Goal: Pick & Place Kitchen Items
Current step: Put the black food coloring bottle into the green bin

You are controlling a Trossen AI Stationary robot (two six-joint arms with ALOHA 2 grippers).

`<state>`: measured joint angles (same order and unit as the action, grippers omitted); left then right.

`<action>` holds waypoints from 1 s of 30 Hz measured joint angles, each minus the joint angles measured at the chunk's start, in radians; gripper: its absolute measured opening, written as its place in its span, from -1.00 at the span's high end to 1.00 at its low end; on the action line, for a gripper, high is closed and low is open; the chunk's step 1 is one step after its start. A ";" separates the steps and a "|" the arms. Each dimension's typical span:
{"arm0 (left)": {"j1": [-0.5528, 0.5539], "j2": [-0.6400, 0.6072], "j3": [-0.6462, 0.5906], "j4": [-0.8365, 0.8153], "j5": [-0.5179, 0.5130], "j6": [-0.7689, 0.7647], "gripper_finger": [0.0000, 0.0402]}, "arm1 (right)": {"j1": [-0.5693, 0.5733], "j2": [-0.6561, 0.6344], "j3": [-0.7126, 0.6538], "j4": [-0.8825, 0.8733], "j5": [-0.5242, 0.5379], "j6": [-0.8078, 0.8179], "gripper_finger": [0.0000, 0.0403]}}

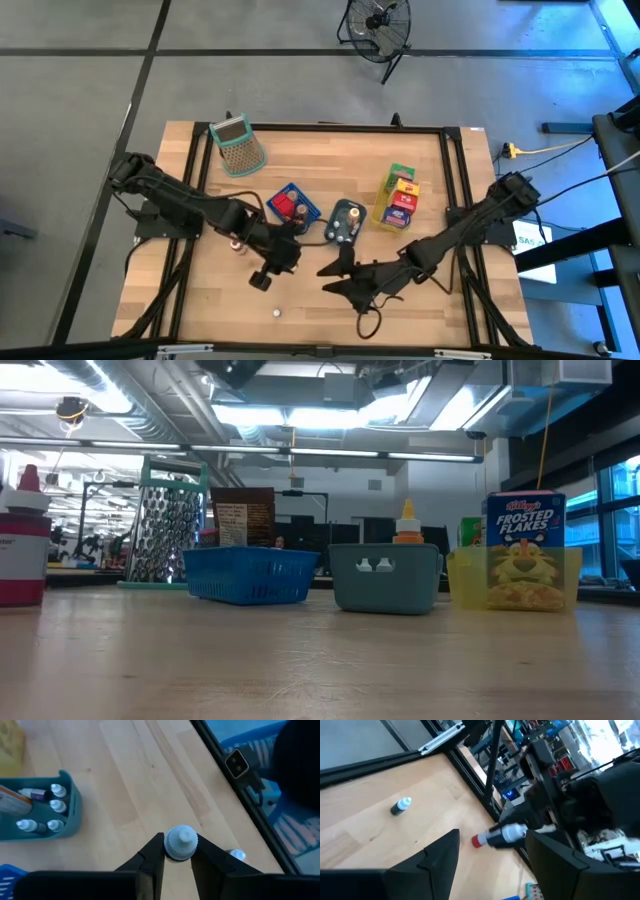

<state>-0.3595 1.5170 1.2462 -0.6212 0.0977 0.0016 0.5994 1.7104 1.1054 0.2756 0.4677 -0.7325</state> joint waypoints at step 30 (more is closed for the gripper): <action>0.095 0.089 0.000 0.076 0.168 0.009 0.63 | -0.148 0.119 0.198 -0.250 -0.168 0.191 -0.14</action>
<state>-0.2647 1.6058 1.2465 -0.5456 0.2656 0.0106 0.4511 1.8290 1.3037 0.0257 0.2999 -0.5420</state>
